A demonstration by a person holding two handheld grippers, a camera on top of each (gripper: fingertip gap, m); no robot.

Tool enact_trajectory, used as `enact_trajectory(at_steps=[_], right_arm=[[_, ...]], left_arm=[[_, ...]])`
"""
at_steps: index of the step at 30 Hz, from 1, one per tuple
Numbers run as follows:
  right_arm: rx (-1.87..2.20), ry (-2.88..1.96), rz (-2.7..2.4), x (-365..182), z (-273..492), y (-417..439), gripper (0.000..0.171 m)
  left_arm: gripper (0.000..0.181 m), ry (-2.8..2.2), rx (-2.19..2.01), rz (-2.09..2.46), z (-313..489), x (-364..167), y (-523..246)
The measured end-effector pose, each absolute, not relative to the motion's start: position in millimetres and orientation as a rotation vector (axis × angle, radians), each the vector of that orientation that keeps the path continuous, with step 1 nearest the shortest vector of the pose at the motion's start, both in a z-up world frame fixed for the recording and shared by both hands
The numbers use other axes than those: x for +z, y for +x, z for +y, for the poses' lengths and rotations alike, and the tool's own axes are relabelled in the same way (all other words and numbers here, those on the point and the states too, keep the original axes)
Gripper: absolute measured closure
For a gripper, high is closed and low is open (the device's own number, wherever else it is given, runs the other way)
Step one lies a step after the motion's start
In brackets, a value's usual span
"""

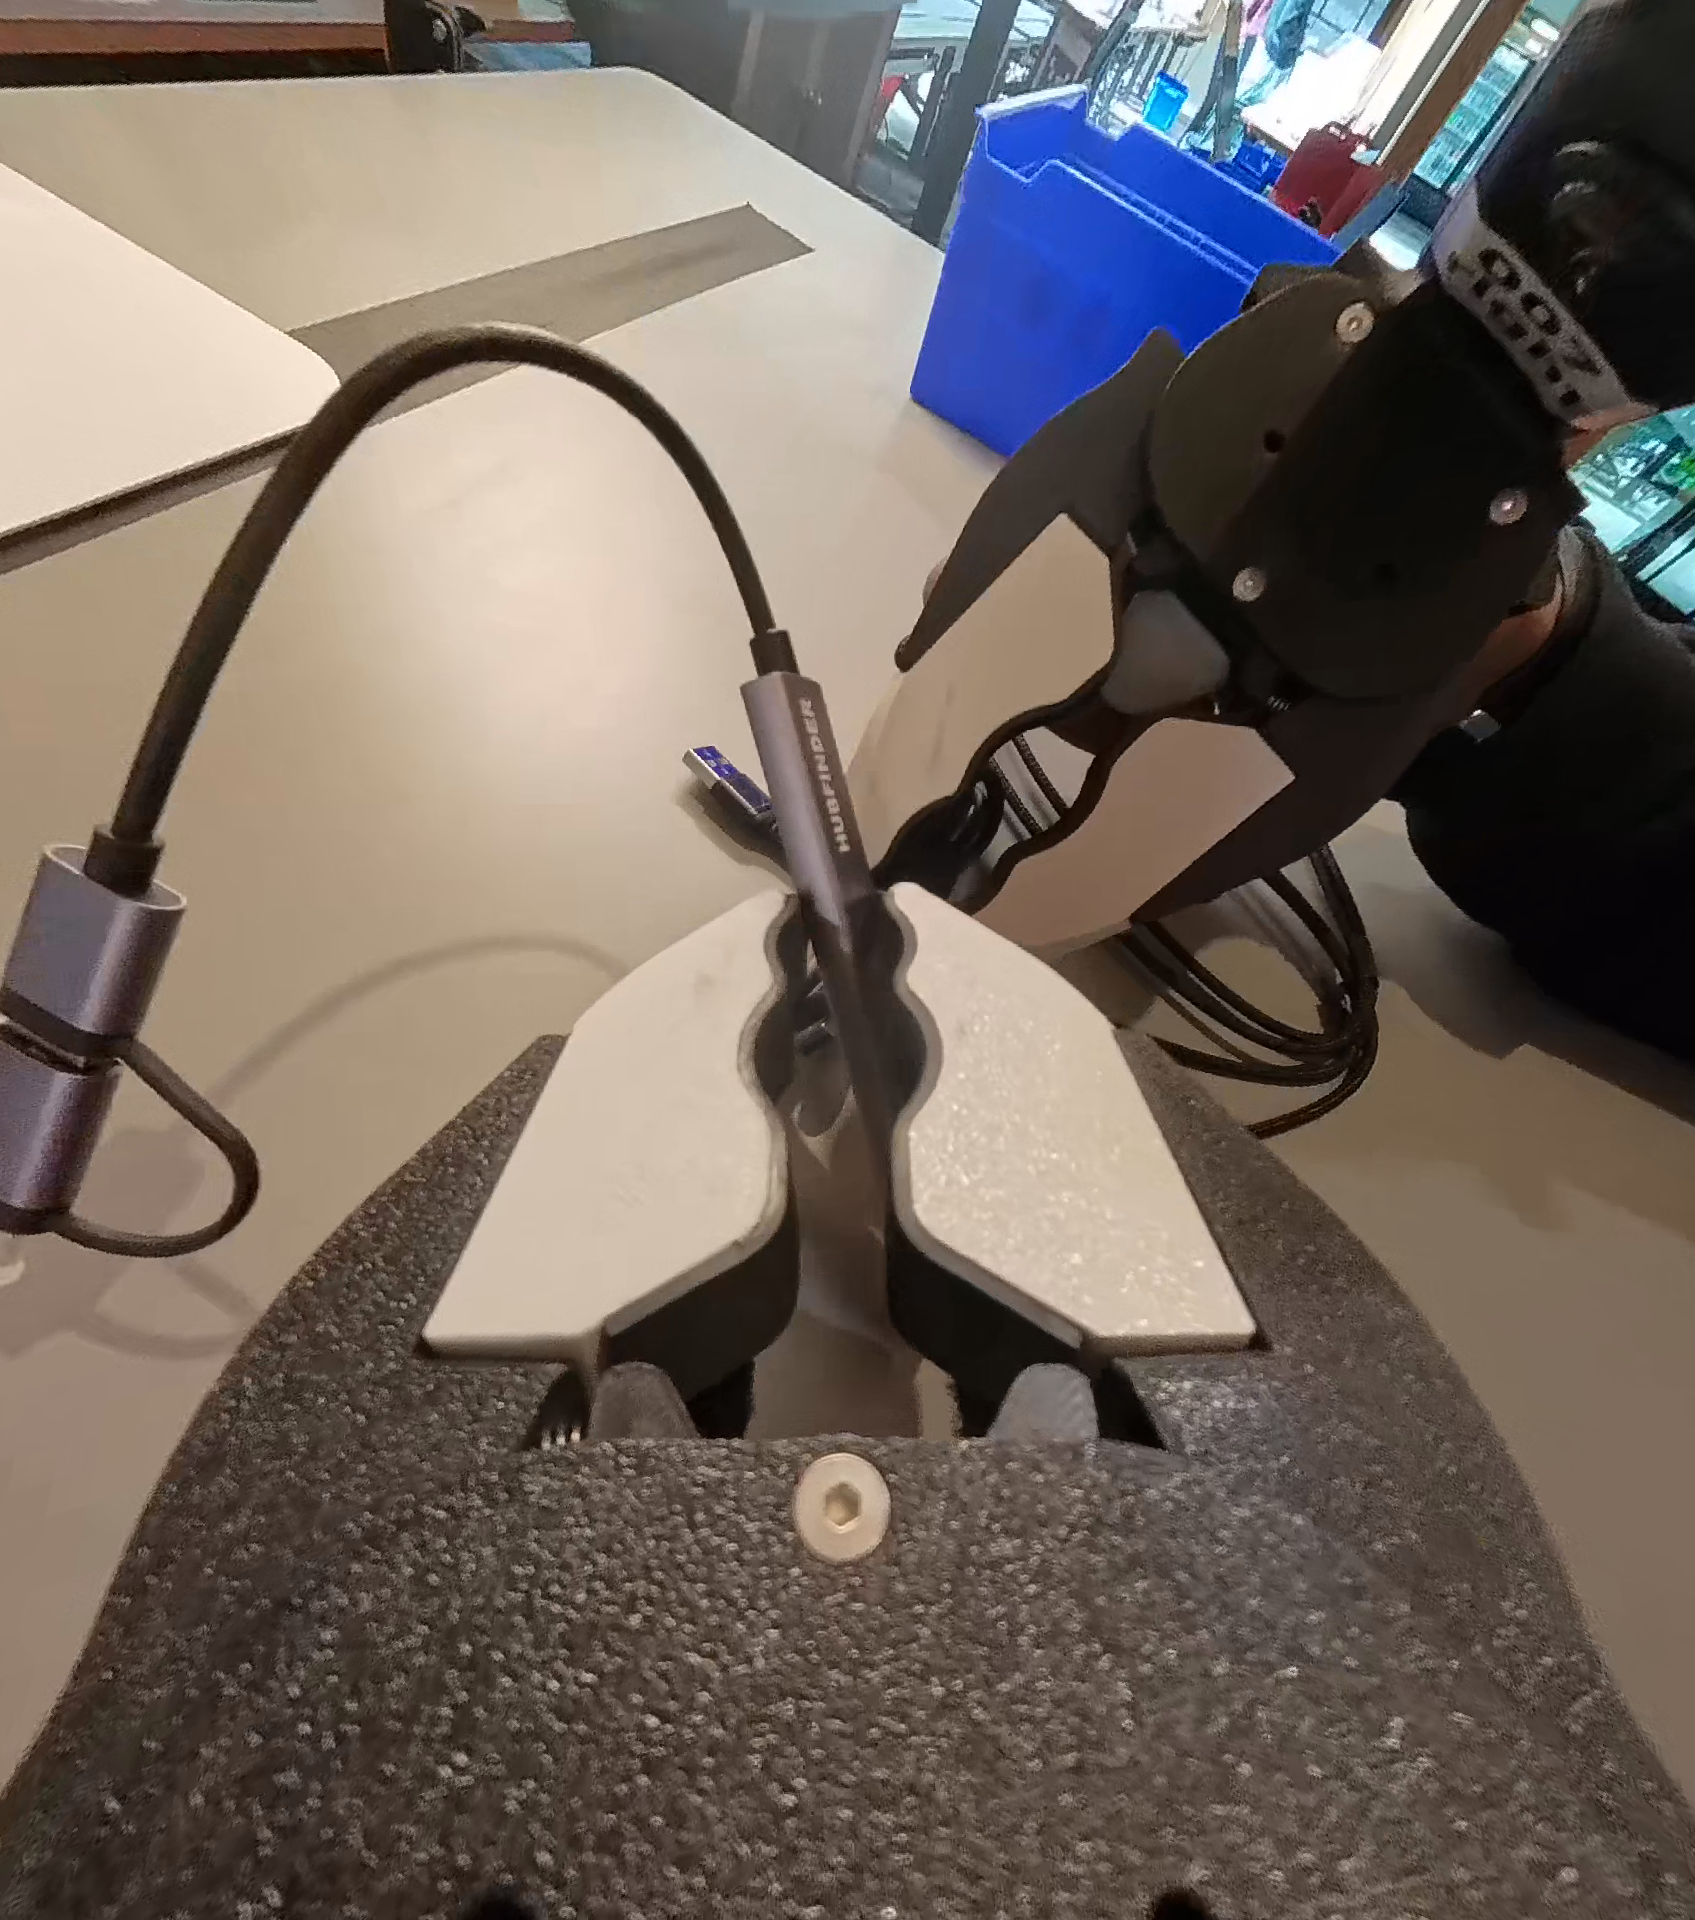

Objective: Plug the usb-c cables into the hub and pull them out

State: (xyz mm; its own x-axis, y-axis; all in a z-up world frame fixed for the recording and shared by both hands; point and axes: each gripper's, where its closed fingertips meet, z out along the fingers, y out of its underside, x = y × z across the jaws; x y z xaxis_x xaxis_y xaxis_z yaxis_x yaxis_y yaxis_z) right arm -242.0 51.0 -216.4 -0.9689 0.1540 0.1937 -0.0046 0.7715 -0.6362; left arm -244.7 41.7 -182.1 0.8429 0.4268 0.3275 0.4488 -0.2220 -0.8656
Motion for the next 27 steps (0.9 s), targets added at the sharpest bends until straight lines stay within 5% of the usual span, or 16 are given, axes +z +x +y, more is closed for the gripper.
enact_trajectory(at_steps=[27], right_arm=[[1.094,-0.325,-2.772,-212,41,-243,0.157]], left_arm=[[0.17,-1.811,0.044,-0.661,38,-176,-249]])
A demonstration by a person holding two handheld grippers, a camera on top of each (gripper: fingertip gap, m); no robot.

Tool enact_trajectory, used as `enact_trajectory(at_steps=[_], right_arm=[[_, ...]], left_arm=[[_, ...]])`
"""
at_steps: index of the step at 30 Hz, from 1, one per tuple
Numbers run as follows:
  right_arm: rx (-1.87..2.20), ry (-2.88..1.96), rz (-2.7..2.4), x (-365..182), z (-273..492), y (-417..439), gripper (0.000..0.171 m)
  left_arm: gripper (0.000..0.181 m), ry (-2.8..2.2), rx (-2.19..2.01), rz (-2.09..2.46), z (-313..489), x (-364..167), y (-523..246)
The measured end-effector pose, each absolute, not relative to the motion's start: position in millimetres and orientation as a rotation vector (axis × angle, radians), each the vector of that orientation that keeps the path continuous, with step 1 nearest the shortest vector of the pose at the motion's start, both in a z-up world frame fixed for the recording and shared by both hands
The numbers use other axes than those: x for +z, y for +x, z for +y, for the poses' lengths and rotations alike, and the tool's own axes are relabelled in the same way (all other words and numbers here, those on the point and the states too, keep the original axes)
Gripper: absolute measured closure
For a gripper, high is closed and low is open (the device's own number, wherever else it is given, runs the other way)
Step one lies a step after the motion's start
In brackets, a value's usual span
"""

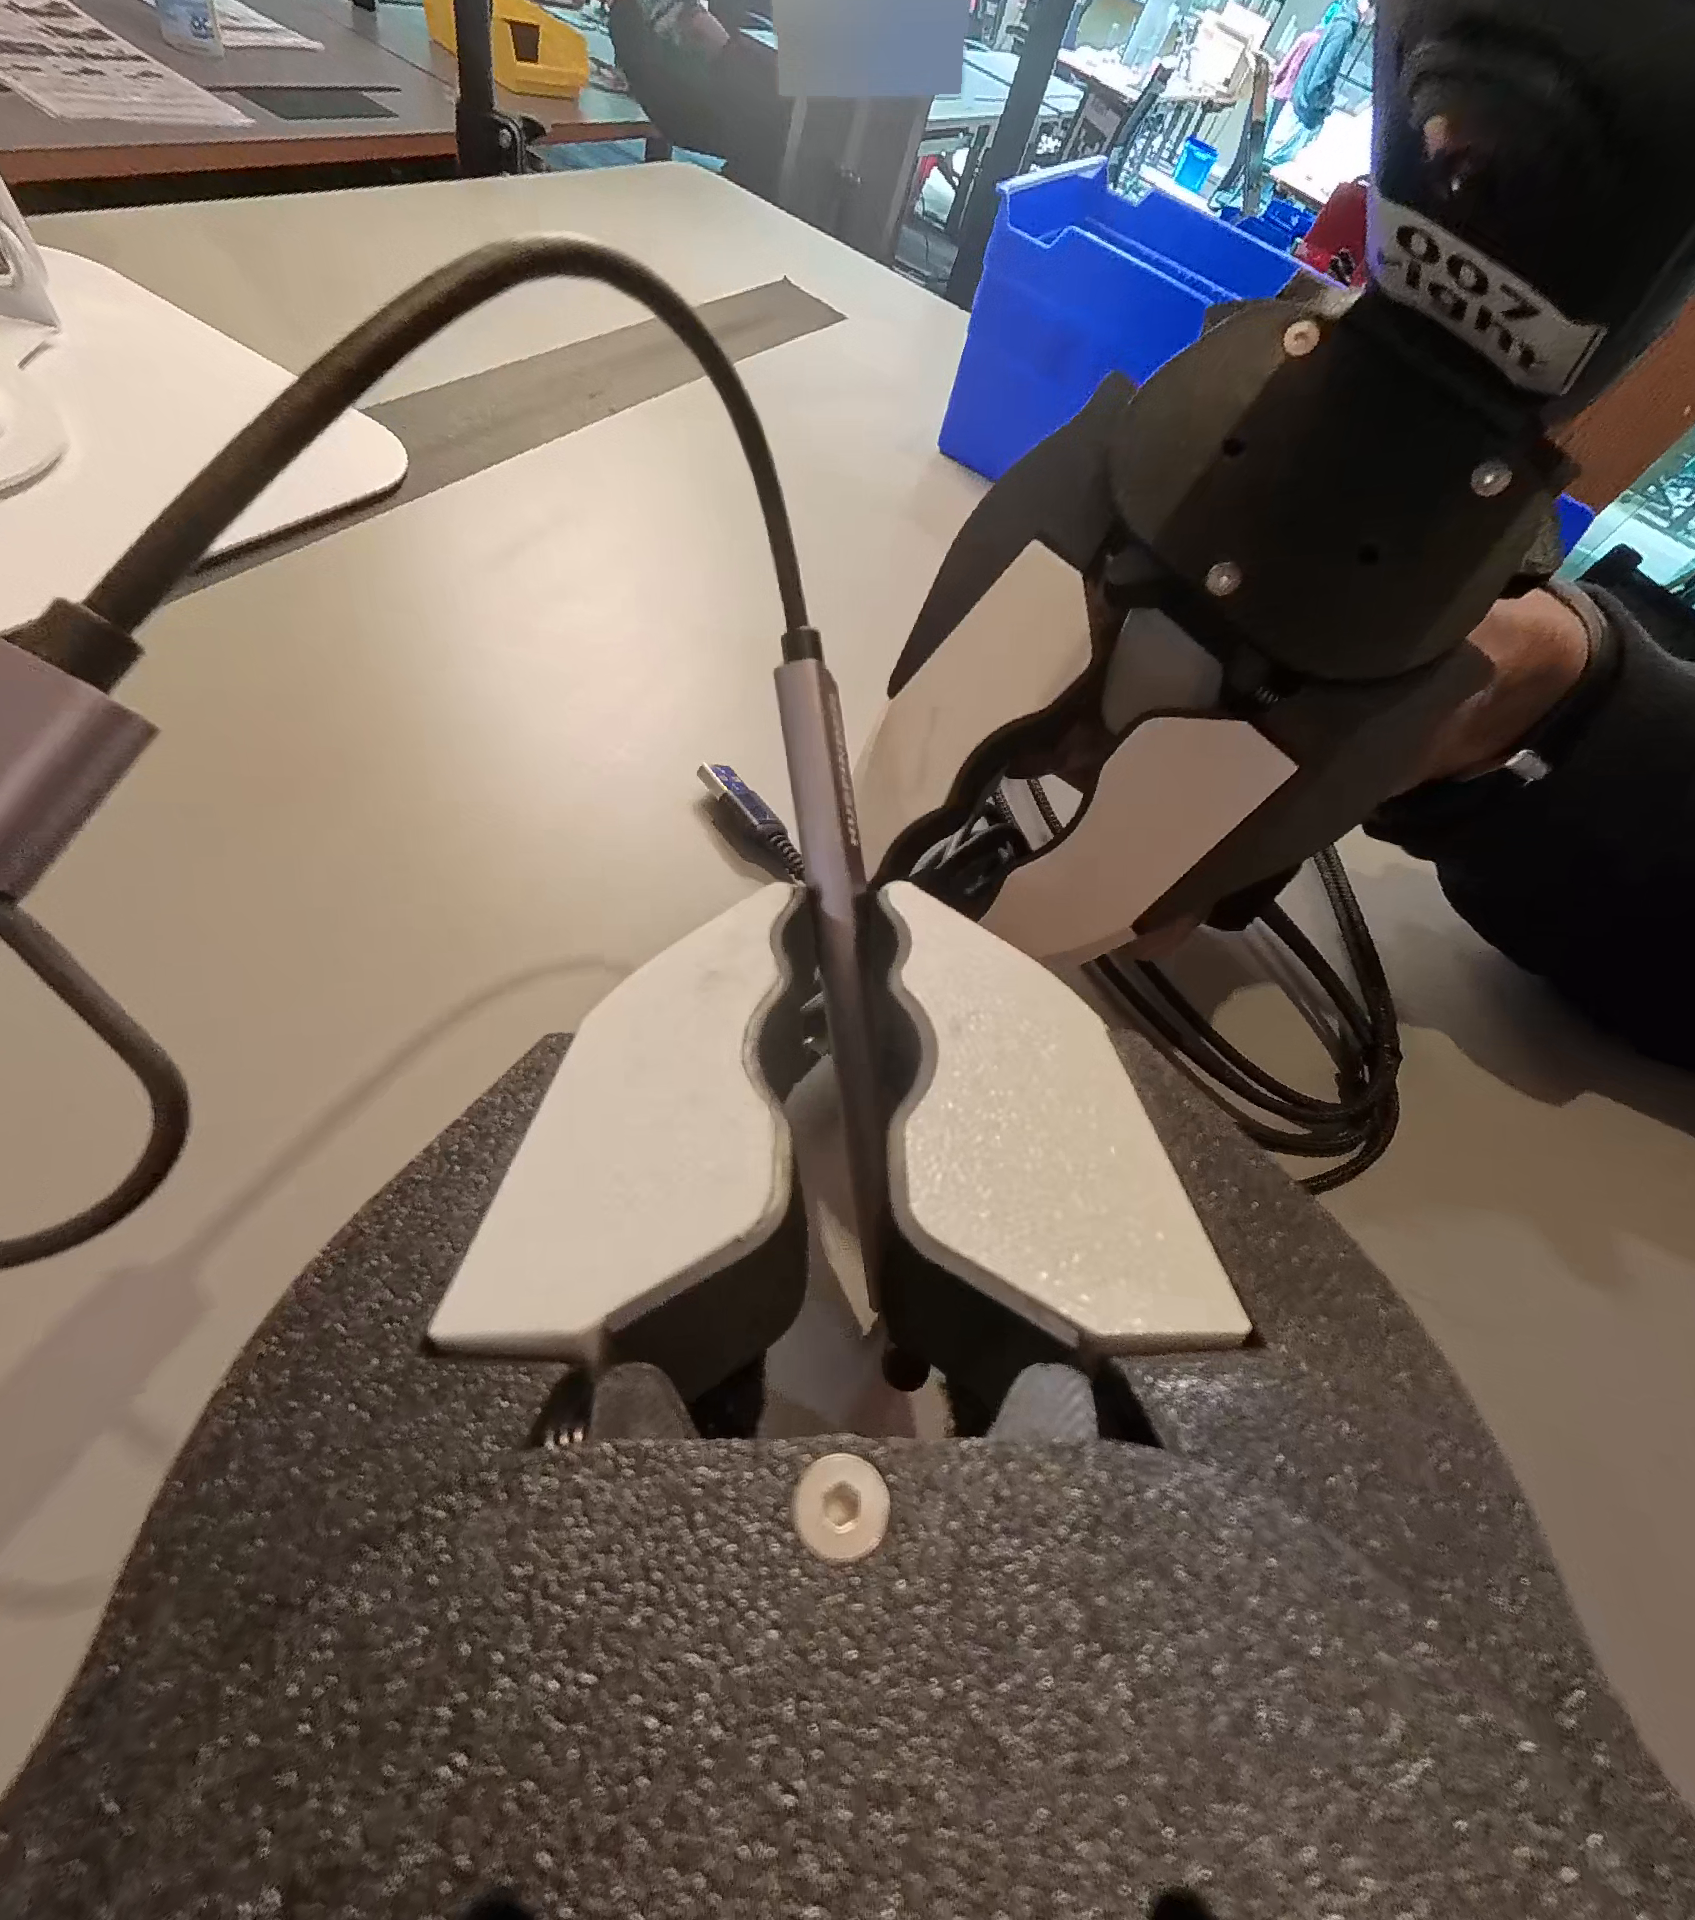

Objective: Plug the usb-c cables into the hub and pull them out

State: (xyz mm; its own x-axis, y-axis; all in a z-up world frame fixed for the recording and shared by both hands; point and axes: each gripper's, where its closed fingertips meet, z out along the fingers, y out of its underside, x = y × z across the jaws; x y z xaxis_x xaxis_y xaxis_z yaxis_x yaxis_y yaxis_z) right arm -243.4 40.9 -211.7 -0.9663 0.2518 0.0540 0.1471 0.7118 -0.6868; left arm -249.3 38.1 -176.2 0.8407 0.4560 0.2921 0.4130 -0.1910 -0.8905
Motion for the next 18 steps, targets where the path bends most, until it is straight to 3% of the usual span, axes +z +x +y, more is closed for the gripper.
enact_trajectory(at_steps=[3,5,7,18], right_arm=[[1.121,-0.215,-2.734,-211,40,-242,0.156],[1.136,-0.248,-2.77,-214,41,-240,0.156],[1.122,-0.296,-2.785,-218,44,-243,0.155],[1.229,-0.531,-2.788,-214,48,-252,0.155]], left_arm=[[0.167,-1.769,-0.059,-0.68,36,-174,-250],[0.151,-1.688,-0.092,-0.718,29,-168,-256],[0.146,-1.583,-0.107,-0.727,20,-158,-259],[0.144,-1.428,-0.098,-0.835,1,-150,-278]])
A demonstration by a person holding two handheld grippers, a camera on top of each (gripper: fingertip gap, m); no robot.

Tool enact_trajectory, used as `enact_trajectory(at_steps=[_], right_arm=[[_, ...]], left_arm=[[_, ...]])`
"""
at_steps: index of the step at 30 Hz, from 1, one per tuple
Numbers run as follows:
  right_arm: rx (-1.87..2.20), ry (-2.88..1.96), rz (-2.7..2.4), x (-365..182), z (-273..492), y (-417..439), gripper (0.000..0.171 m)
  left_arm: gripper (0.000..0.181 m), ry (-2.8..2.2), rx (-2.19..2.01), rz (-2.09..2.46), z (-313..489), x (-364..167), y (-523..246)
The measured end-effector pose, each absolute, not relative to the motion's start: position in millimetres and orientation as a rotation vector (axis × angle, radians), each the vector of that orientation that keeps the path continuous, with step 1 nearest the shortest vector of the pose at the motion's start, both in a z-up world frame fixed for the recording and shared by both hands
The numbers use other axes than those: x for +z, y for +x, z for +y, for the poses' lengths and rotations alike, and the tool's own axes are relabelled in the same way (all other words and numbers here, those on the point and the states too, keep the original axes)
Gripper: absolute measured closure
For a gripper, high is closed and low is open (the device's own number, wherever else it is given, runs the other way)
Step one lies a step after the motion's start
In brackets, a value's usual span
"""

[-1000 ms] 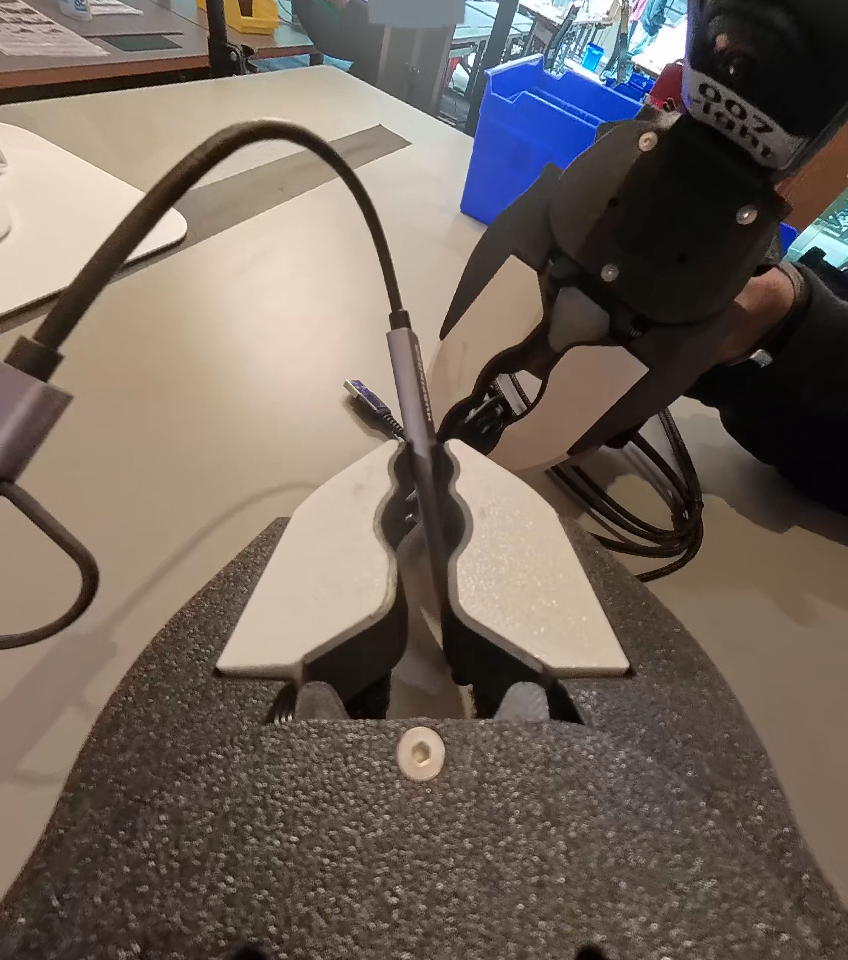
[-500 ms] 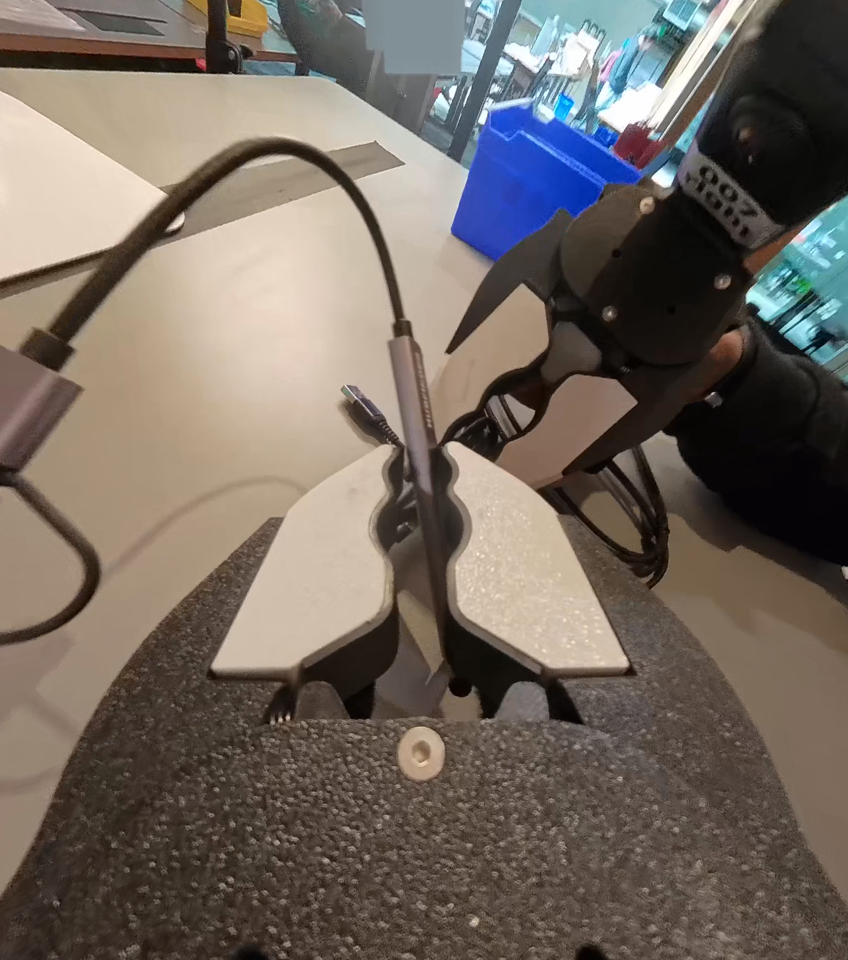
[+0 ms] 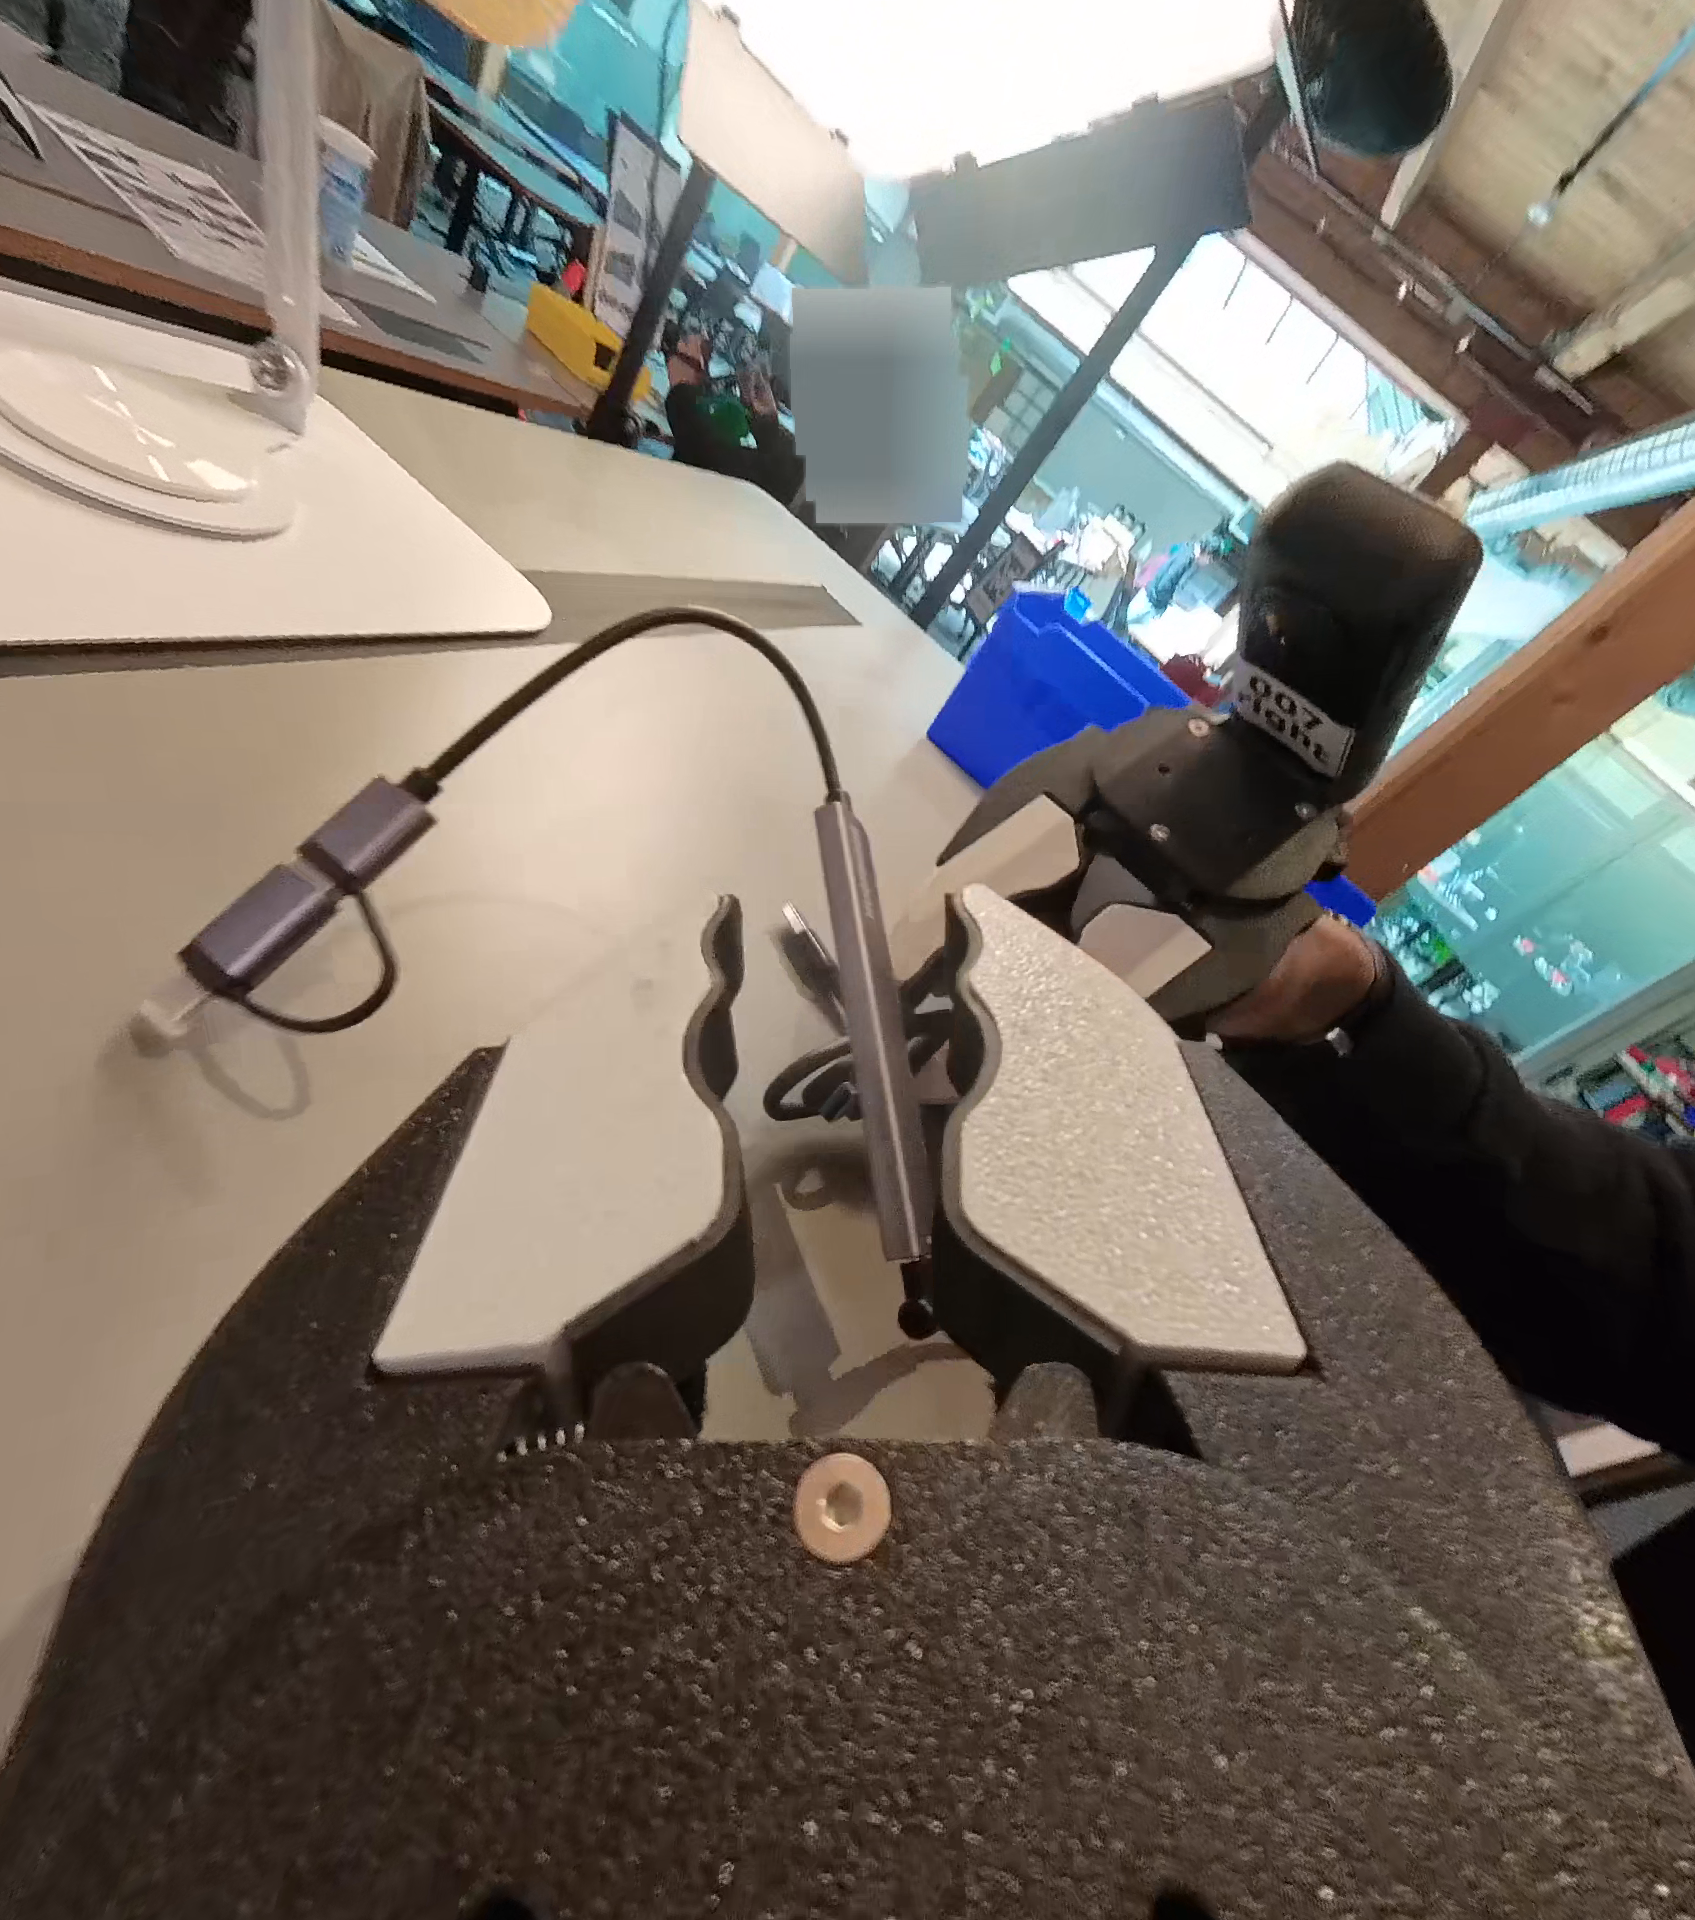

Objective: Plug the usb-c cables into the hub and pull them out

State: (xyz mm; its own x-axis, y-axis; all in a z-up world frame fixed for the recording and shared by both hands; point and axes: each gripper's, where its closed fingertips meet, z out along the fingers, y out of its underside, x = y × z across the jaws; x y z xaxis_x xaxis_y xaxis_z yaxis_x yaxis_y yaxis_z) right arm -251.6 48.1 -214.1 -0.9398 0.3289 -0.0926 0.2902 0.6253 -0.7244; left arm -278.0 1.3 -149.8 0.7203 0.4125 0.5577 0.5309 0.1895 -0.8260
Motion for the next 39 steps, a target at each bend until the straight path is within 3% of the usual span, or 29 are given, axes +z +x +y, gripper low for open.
enact_trajectory(at_steps=[12,21,26,32,39], right_arm=[[1.485,-0.882,-2.409,-118,100,-254,0.155],[1.557,-1.0,-1.99,58,210,-238,0.156],[1.389,-0.953,-1.871,128,265,-231,0.156],[1.231,-1.05,-1.792,142,324,-237,0.156],[1.31,-1.263,-1.835,64,337,-237,0.156]], left_arm=[[0.145,-1.432,-0.065,-0.91,-2,-157,-291],[0.146,-1.459,-0.098,-0.926,2,-162,-292],[0.147,-1.462,-0.101,-0.93,2,-163,-292],[0.147,-1.462,-0.106,-0.929,3,-163,-292],[0.148,-1.482,-0.113,-0.933,5,-166,-292]])
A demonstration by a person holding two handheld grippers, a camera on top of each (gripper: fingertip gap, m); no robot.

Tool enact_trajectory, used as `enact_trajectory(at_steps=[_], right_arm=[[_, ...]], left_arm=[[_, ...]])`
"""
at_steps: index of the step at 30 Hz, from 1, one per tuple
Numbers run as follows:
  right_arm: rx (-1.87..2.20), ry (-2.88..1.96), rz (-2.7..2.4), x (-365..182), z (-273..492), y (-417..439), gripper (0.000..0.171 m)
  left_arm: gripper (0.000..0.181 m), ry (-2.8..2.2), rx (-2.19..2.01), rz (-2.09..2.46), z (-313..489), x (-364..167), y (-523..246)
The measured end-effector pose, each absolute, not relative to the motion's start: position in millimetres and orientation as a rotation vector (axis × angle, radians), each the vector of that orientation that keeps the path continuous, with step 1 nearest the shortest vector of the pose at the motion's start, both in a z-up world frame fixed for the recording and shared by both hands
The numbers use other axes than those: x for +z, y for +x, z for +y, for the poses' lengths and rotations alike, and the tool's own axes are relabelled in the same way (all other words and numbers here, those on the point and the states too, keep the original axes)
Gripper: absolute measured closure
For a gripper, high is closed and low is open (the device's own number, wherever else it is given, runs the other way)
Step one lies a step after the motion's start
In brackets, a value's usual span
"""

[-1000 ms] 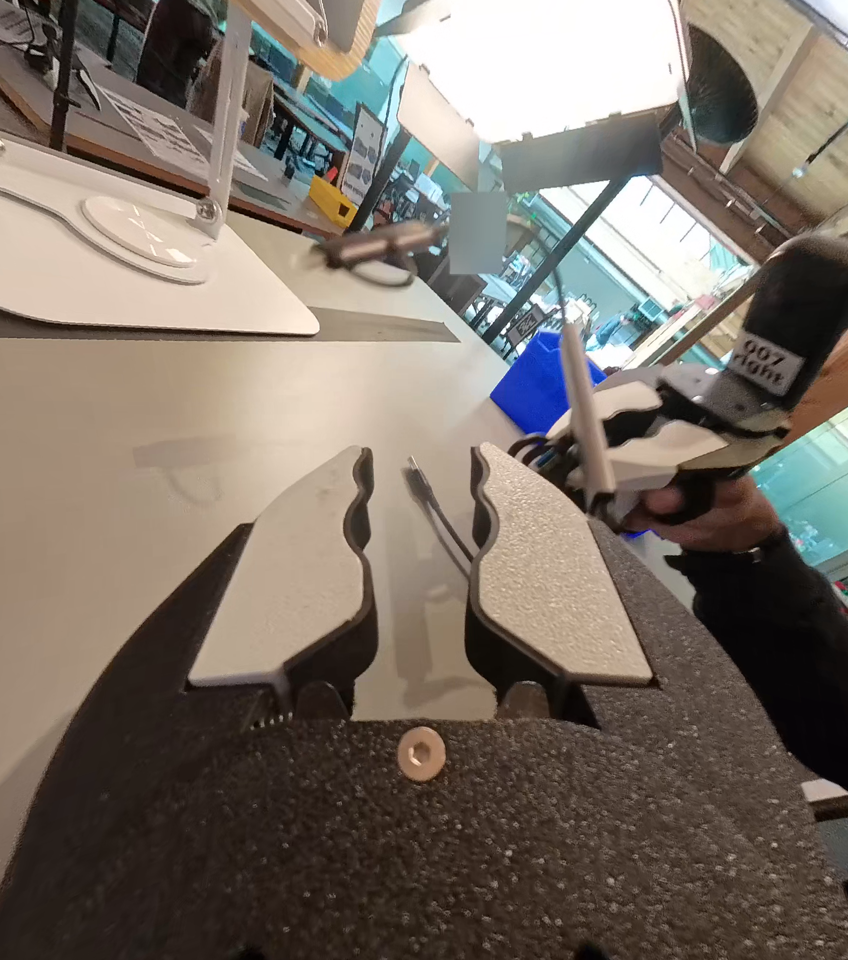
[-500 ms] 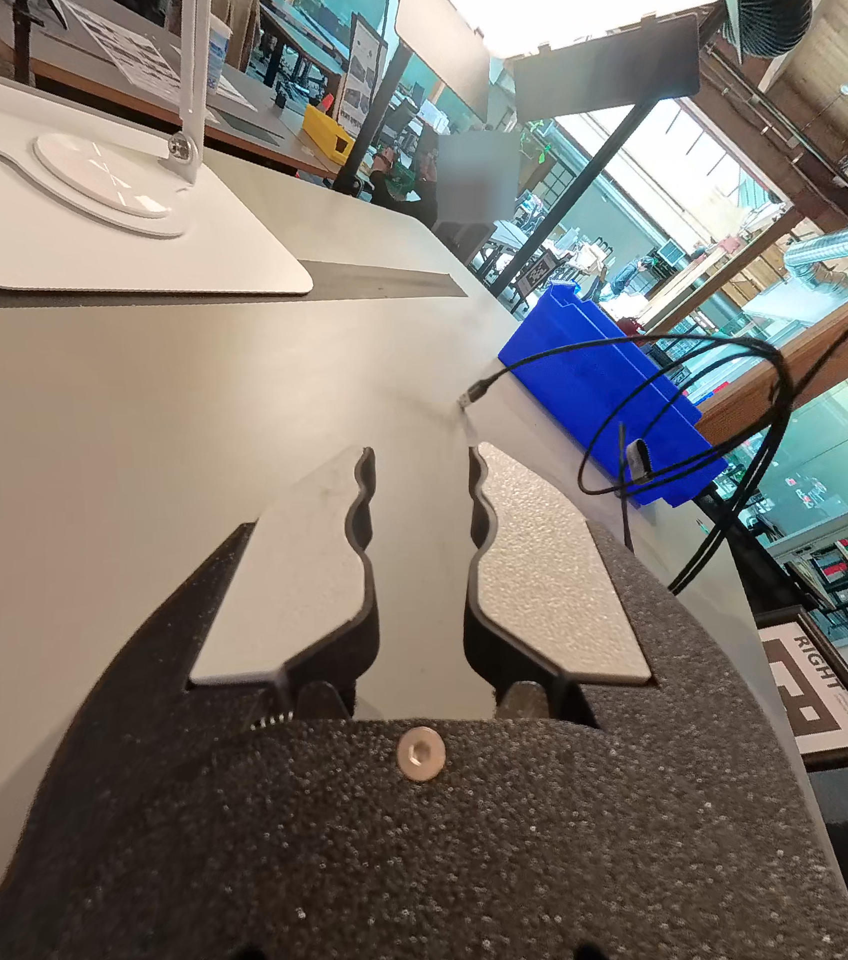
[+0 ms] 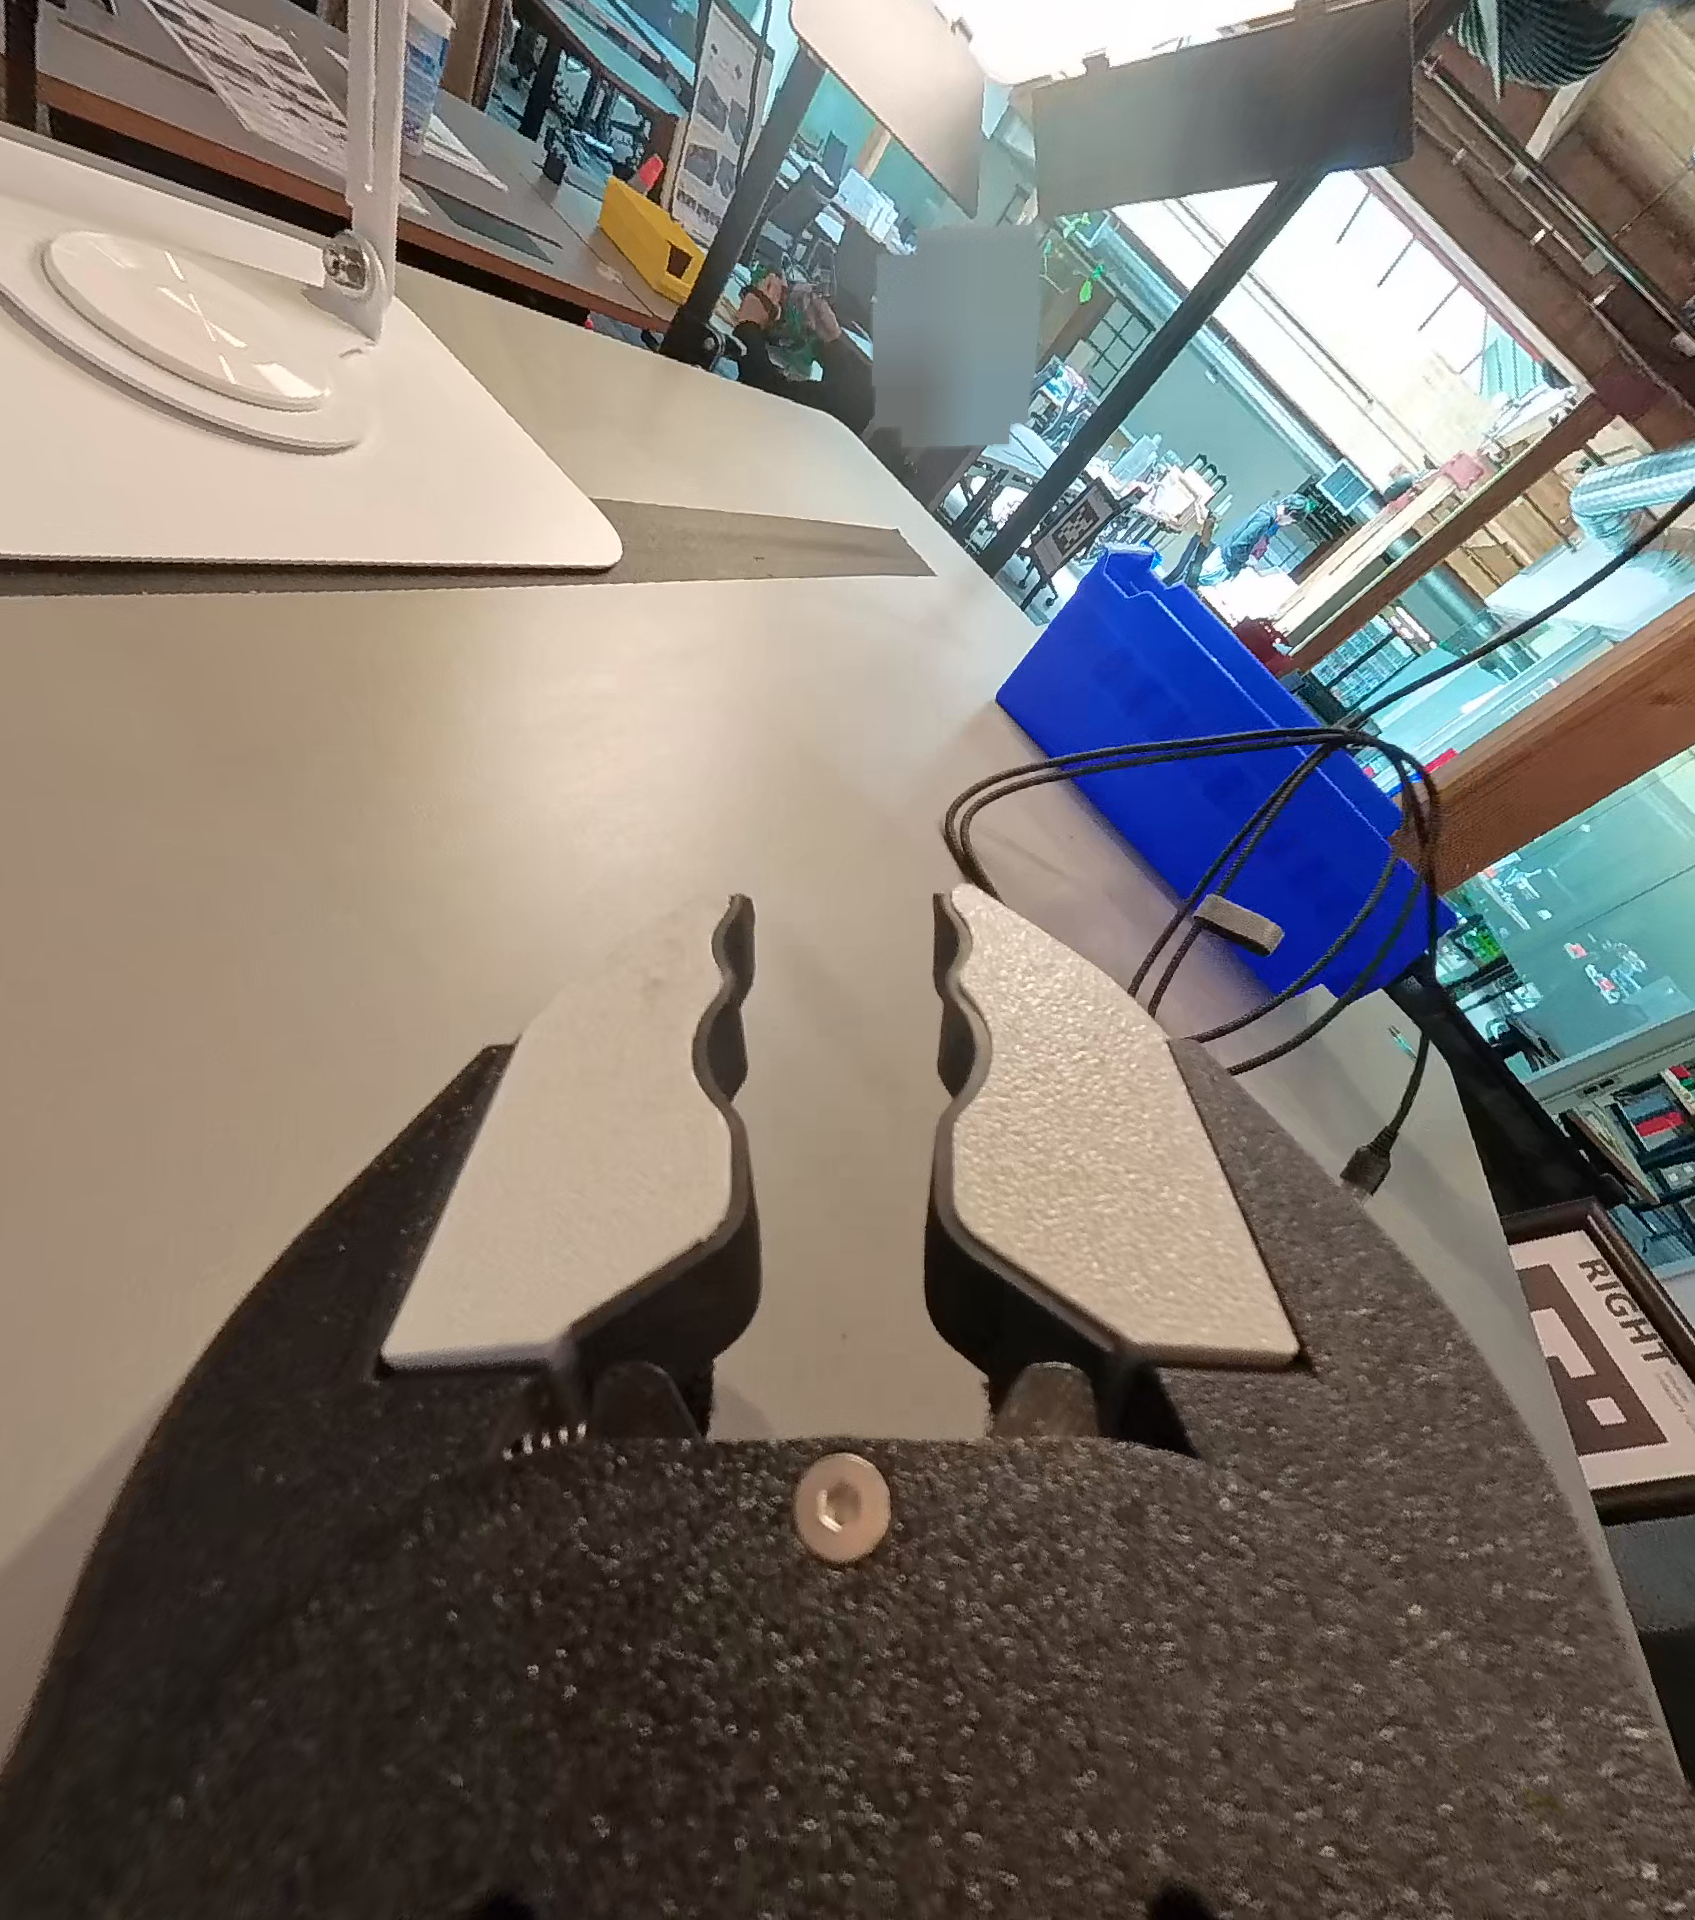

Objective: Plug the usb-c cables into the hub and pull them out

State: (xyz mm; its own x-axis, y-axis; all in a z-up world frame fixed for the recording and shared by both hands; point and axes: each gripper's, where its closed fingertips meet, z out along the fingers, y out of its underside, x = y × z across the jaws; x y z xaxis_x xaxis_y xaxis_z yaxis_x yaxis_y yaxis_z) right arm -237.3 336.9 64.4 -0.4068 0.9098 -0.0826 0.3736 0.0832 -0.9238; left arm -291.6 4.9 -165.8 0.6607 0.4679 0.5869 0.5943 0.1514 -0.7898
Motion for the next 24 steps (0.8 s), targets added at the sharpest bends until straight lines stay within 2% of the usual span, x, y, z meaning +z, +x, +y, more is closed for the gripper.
enact_trajectory(at_steps=[12,18,24], right_arm=[[0.94,-1.231,-2.182,-101,273,-210,0.154],[0.878,-1.349,-2.27,-151,262,-197,0.153],[0.889,-1.194,-2.344,-179,231,-174,0.153]], left_arm=[[0.148,-1.512,-0.124,-0.931,8,-169,-290],[0.148,-1.53,-0.144,-0.936,10,-171,-290],[0.148,-1.544,-0.159,-0.944,12,-174,-290]])
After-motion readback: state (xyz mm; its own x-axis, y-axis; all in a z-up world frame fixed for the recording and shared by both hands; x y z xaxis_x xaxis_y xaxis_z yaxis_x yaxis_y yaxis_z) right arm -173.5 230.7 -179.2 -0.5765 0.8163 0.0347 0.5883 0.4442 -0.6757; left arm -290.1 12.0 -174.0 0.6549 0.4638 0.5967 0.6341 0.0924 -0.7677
